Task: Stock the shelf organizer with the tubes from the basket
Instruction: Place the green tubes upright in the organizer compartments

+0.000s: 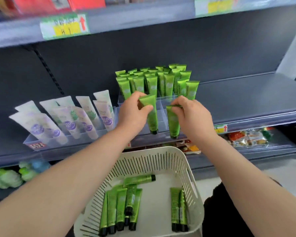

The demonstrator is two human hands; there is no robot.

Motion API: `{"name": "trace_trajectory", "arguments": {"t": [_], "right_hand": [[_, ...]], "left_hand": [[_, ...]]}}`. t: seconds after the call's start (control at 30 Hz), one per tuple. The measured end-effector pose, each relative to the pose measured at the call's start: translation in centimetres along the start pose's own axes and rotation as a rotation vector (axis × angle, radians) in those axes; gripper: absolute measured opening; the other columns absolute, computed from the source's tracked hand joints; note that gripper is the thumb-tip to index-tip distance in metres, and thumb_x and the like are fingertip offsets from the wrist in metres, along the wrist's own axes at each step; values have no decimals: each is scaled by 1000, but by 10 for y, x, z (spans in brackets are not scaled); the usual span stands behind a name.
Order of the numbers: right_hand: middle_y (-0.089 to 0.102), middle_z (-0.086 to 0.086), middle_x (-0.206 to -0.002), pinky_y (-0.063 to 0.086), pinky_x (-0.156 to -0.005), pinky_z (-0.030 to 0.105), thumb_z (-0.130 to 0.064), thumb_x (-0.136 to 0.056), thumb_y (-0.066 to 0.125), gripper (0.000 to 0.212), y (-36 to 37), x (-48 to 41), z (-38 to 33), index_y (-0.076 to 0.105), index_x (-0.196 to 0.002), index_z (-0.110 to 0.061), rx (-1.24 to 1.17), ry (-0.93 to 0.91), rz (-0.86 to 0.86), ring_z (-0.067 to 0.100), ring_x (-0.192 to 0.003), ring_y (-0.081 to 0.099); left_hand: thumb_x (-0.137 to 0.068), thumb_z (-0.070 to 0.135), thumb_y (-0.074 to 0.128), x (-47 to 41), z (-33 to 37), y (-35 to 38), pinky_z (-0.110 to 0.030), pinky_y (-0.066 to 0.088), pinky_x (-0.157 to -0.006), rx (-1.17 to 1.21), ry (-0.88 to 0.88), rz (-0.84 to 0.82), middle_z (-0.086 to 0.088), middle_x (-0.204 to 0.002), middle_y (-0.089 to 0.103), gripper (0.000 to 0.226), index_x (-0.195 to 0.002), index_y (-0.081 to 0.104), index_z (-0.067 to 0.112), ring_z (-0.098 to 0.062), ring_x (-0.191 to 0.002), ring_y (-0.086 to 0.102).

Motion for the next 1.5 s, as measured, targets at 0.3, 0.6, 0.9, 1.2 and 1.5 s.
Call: {"name": "trace_trajectory", "arguments": {"t": [0.3, 0.6, 0.9, 1.2, 1.5], "right_hand": [[59, -6, -84, 37, -64, 32, -28, -98, 48, 18, -17, -52, 34, 62, -109, -24, -72, 49, 137, 20, -86, 52], [39, -20, -68, 35, -61, 31, -24, -97, 51, 17, -1, -55, 55, 63, -108, -20, -150, 92, 162, 15, -76, 45], [63, -5, -97, 42, -67, 31, -21, -96, 52, 14, 5, -72, 47, 63, -104, -18, -125, 54, 233, 18, -89, 57], [63, 1, -111, 34, -85, 39, -21, -99, 45, 21, 27, -123, 27, 58, -114, -19, 86, 29, 111, 27, -104, 55], [68, 1, -105, 24, -76, 36, -19, -95, 51, 20, 52, -127, 35, 60, -112, -23, 325, 41, -52, 29, -108, 44]], "left_hand": [[-92, 14, 60, -88, 35, 45, -45, 58, -73, 21, 1, 79, -4, -88, 64, 18, -108, 55, 22, -25, -80, 66], [-97, 14, 54, -124, 16, 93, -27, 38, -54, -295, 24, -109, 2, -81, 55, 28, -124, 52, 20, -12, -63, 47], [-94, 5, 56, -122, 1, 80, -33, 48, -90, -265, 13, -47, -1, -126, 58, 40, -130, 50, 19, -19, -109, 57], [-95, 5, 53, -82, -13, 37, -38, 46, -100, -269, 96, -47, -2, -129, 58, 33, -126, 56, 15, -20, -117, 55], [-95, 12, 56, -64, -26, 22, -34, 39, -100, -555, 322, -266, 4, -134, 54, 31, -124, 61, 20, -20, -124, 41]]}}
Point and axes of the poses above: each hand's wrist, its own x-axis away from the middle knuckle, its own y-axis out of the palm, z = x × y, the point moved 1 cm from there along -x, towards the middle knuckle
